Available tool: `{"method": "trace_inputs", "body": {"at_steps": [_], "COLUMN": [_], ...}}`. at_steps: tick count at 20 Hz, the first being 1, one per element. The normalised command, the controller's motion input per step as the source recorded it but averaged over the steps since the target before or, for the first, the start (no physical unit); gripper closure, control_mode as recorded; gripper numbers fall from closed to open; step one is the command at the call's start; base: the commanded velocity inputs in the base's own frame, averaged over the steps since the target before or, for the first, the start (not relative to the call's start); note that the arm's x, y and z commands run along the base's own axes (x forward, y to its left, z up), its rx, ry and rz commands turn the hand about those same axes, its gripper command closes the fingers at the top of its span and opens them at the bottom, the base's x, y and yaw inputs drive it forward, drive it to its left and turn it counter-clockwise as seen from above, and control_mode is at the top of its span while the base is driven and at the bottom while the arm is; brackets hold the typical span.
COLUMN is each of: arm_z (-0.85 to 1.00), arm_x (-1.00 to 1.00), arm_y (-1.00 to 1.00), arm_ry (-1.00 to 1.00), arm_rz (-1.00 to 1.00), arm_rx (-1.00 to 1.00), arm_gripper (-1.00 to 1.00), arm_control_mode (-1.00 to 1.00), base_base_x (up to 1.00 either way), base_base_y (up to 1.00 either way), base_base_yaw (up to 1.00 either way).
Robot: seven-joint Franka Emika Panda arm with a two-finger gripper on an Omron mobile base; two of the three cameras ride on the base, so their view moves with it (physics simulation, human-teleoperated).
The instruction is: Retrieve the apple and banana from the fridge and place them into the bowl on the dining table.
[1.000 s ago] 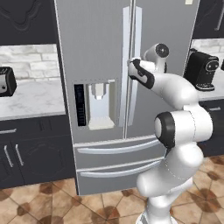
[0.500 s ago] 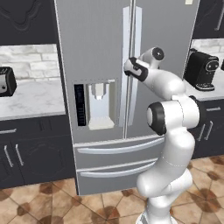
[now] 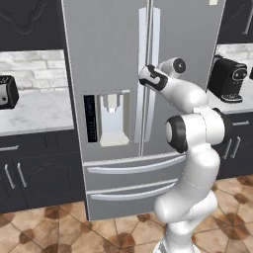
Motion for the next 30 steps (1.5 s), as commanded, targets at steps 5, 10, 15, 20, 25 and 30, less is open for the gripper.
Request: {"method": "trace_inputs", "body": {"at_steps": [5,10,15,20,25,30], "arm_z": [0.03,0.17,0.22,0.29,0.36,0.5], "arm_x": [-0.27,-0.91,-1.0,-0.98,-0.94,-0.78], "arm_y": [-0.22,-0.65,-0.96,-0.9,-0.69,-0.48], "arm_ry": [0.01,0.09,0.12,0.09,0.08,0.03], "arm_rz": [0.0,0.0,-0.01,0.0,0.0,0.0], "arm_rx": [0.0,0.0,0.01,0.0,0.0,-0.01], "arm_gripper": [1.0,1.0,1.0,1.0,1.0,-1.0], "arm_control_mode": [-1.0,-1.0,-1.0,-1.0,-1.0,-1.0], "base_base_x": [0.0,0.0,0.0,0.0,0.0,0.0], "base_base_y": [0.0,0.0,0.0,0.0,0.0,0.0], "base_base_yaw": [0.0,0.0,0.0,0.0,0.0,0.0]}}
